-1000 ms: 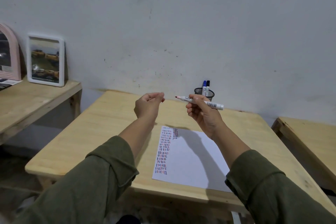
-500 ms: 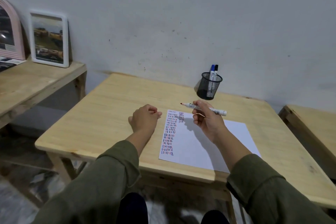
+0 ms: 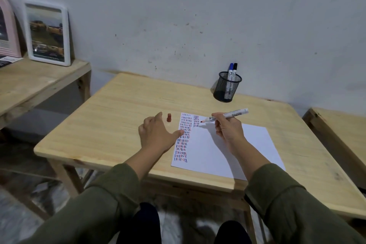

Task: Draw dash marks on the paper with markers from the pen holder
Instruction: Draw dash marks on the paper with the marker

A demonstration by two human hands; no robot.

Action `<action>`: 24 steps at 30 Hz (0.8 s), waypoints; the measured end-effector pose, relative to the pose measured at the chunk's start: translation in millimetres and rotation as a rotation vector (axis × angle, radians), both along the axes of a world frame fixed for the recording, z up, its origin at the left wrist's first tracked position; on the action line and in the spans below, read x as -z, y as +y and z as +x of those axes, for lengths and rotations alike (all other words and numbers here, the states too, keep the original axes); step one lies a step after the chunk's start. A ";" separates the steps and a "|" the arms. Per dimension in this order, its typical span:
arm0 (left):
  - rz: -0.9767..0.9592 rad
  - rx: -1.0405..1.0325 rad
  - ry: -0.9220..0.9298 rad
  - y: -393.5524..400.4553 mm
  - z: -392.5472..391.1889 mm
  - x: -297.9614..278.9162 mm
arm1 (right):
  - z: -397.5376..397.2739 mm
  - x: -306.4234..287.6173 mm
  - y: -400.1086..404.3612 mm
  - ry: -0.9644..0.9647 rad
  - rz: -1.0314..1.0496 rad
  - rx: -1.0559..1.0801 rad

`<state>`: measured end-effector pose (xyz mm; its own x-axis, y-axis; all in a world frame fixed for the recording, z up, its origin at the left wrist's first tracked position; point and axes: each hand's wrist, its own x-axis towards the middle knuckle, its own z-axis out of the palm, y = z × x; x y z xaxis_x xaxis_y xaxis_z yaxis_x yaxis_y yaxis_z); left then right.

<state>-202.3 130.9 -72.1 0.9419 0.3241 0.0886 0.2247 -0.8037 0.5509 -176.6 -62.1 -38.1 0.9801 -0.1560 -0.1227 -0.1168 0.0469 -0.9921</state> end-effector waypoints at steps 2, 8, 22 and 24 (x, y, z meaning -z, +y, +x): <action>0.020 0.007 0.001 0.2 -1.7 0.5 | 0.1 5.2 3.1 -0.019 -0.028 0.008; 0.032 0.003 -0.011 -0.2 -3.6 0.1 | 0.9 18.0 4.1 -0.015 -0.119 0.047; 0.030 0.016 -0.037 -0.3 -5.4 -0.9 | 5.6 25.1 1.3 -0.044 -0.230 0.016; 0.028 0.016 -0.035 -0.5 -5.5 -0.8 | 5.6 25.1 1.4 -0.041 -0.234 0.017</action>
